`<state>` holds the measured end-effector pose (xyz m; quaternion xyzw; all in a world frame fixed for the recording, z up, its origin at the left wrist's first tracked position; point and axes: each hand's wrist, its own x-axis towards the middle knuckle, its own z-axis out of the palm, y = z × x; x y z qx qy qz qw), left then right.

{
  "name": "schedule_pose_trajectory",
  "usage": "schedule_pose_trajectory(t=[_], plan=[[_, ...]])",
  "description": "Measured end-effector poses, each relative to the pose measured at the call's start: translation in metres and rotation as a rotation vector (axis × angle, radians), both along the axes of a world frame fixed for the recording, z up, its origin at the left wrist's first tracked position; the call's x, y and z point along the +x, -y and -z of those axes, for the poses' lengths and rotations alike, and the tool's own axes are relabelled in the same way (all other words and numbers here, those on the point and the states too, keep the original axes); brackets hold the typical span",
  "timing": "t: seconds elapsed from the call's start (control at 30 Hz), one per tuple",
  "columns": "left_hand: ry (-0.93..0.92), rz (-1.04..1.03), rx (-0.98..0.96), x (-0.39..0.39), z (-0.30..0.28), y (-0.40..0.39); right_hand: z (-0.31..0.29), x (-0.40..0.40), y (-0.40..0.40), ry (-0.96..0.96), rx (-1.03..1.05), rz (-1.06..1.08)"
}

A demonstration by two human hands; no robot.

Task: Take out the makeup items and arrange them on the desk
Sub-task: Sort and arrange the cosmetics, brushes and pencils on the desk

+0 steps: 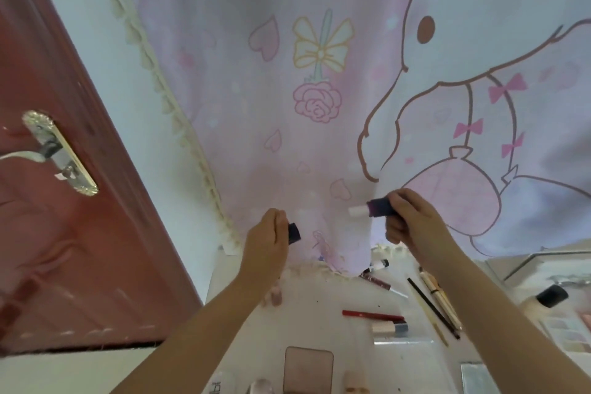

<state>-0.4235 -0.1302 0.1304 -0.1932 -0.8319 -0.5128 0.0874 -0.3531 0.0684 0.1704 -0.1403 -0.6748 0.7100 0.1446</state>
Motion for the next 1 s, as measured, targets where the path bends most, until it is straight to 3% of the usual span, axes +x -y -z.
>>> schedule_pose_trajectory(t=[0.37,0.5,0.63,0.8,0.9,1.0], plan=[[0.016,0.208,-0.061,0.015,0.003,-0.016,0.032,-0.002,0.053,0.089,0.069,-0.208],[0.096,0.398,-0.267,0.012,0.013,0.0,0.057,-0.007,0.062,0.252,-0.024,-0.235],[0.165,0.377,-0.368,0.009,0.035,0.019,0.086,-0.011,0.071,0.47,-0.143,-0.347],[0.219,0.327,-0.757,0.002,0.07,0.046,0.13,-0.019,0.064,0.643,0.204,-0.336],[0.277,0.309,-1.053,0.001,0.092,0.057,0.162,-0.017,0.054,0.719,0.685,-0.458],[0.349,0.259,-1.143,-0.004,0.107,0.06,0.19,-0.011,0.049,0.705,0.995,-0.611]])
